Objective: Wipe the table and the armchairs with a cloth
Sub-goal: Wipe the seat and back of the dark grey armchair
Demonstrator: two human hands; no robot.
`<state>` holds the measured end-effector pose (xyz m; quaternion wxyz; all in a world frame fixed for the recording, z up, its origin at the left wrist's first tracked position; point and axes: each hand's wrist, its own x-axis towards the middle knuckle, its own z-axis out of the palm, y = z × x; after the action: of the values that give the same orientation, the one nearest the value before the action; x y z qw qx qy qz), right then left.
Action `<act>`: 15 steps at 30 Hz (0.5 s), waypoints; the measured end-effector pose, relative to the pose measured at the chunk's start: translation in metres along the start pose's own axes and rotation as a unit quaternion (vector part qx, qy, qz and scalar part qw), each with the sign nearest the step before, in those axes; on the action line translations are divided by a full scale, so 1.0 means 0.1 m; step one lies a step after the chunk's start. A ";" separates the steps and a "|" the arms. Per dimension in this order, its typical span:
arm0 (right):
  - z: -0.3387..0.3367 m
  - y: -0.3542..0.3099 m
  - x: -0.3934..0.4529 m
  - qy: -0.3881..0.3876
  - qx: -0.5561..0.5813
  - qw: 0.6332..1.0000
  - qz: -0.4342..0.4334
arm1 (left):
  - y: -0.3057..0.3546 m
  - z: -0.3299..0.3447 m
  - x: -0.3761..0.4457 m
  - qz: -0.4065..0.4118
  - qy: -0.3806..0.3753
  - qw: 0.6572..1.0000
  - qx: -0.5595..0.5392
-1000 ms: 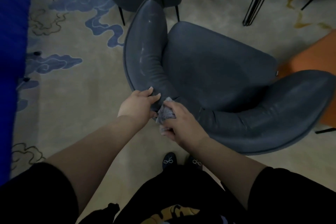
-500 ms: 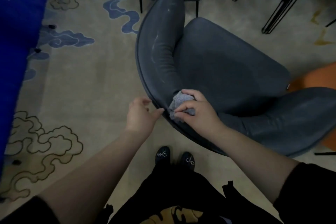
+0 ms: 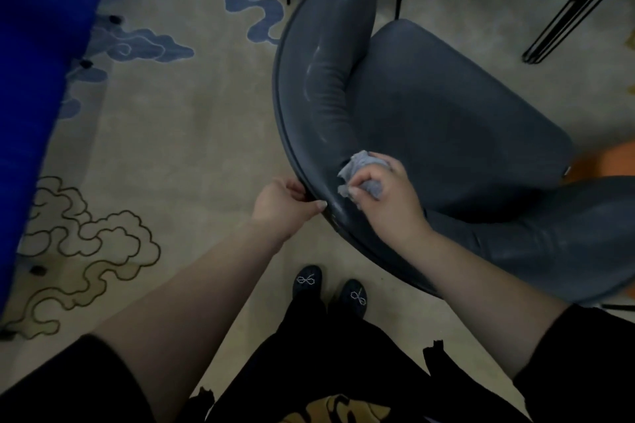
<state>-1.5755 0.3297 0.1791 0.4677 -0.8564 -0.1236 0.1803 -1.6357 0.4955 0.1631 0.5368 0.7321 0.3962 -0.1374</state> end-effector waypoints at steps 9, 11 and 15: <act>0.02 -0.08 -0.10 -0.101 -0.088 0.983 -0.128 | 0.06 -0.01 -0.04 0.012 0.008 0.999 0.031; -0.06 -0.06 -0.08 -0.134 -0.103 0.977 -0.128 | 0.08 -0.01 -0.04 0.010 0.007 0.999 0.032; -0.13 -0.06 -0.08 -0.145 -0.071 0.983 -0.090 | 0.09 -0.01 -0.05 -0.003 0.002 1.000 0.013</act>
<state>-1.5774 0.3199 0.1924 0.3970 -0.8377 -0.2788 0.2507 -1.6324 0.4937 0.1726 0.5260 0.7380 0.3980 -0.1423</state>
